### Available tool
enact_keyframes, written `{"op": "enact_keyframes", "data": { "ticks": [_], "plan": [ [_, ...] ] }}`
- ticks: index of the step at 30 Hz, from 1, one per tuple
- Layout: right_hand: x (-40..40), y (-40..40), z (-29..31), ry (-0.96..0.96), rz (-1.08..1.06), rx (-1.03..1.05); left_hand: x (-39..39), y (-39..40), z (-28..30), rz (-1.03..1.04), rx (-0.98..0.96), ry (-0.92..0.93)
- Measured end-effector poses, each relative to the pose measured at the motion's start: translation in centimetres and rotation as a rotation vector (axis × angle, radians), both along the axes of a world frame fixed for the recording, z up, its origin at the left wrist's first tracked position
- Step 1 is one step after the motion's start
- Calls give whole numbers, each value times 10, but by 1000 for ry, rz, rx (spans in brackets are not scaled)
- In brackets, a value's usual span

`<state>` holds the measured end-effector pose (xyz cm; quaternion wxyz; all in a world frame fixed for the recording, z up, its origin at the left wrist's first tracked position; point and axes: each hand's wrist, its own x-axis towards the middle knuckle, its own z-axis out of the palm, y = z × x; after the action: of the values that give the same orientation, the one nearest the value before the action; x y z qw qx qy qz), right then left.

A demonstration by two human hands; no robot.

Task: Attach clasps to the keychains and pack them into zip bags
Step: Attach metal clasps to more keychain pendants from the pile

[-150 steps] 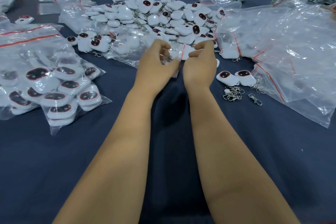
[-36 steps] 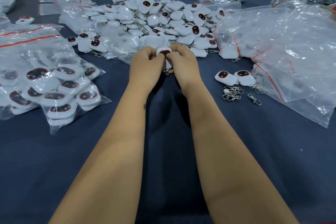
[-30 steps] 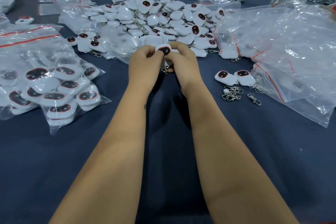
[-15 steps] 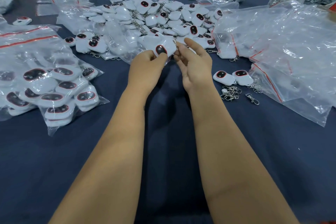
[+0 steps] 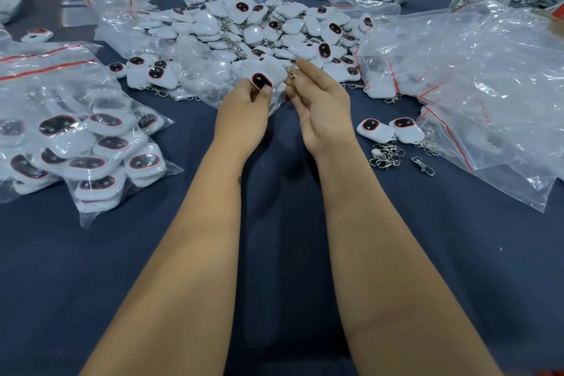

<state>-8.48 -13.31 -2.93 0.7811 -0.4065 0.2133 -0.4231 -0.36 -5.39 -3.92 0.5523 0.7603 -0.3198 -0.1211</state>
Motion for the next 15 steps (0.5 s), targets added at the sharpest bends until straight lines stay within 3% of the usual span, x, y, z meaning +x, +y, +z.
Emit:
{"op": "enact_keyframes", "data": {
  "ticks": [9,15],
  "plan": [
    [-1,5,2,72,117,-134,1,1,-4,1,-103,-50],
    [1,5,1,120,-34,-140,2,1,-4,67,0,-48]
  ]
}}
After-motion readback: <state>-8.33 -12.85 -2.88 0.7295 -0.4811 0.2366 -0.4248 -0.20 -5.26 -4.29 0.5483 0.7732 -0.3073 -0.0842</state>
